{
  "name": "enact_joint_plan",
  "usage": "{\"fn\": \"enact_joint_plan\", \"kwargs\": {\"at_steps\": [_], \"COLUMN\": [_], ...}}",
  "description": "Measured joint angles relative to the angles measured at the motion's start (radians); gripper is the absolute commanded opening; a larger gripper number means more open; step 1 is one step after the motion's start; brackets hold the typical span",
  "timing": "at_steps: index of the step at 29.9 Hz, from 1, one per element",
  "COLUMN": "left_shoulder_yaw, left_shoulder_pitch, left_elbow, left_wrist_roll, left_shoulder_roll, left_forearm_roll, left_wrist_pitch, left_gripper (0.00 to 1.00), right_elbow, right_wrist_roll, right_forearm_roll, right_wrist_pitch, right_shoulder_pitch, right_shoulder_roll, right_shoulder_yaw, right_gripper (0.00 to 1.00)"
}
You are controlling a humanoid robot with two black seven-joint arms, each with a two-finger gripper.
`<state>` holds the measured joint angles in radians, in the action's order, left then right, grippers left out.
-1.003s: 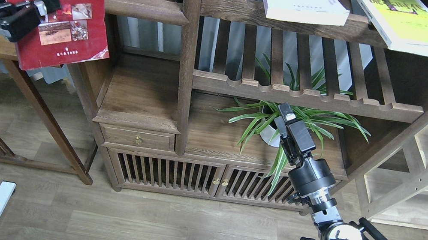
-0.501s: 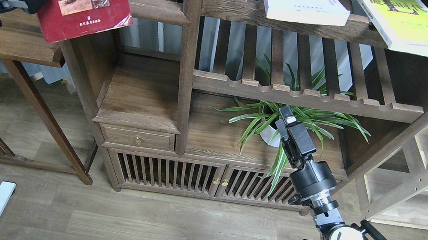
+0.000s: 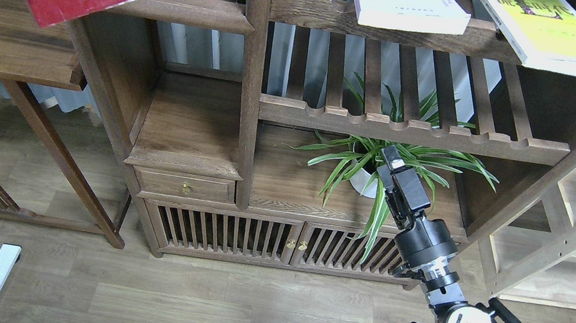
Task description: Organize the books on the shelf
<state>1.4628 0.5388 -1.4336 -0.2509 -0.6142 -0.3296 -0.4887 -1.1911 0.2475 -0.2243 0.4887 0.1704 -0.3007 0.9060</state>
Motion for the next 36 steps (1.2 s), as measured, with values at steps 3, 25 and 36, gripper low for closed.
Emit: {"fn": "enact_joint_plan", "kwargs": {"at_steps": [3, 25, 36], "left_shoulder_yaw": [0.0, -0.051, -0.193], "left_shoulder_pitch": [0.0, 0.139, 0.236], "left_elbow": [0.001, 0.008, -0.006], "left_wrist_roll": [0.014, 0.053, 0.051], "left_shoulder_roll": [0.009, 0.167, 0.228], "left_forearm_roll": [-0.006, -0.355, -0.434], "left_wrist_pitch": [0.0, 0.317, 0.625], "left_gripper": [0.0, 0.02, 0.02], "right_elbow": [0.009, 0.016, 0.016], "right_wrist_roll": [0.0, -0.001, -0.005], "right_forearm_roll": [0.0, 0.0, 0.001], "right_wrist_pitch": [0.0, 0.0, 0.0], "right_shoulder_pitch": [0.003, 0.014, 0.017], "right_shoulder_roll": [0.003, 0.031, 0.058], "right_shoulder_yaw": [0.0, -0.018, -0.021], "right_gripper": [0.9, 0.96, 0.96]}}
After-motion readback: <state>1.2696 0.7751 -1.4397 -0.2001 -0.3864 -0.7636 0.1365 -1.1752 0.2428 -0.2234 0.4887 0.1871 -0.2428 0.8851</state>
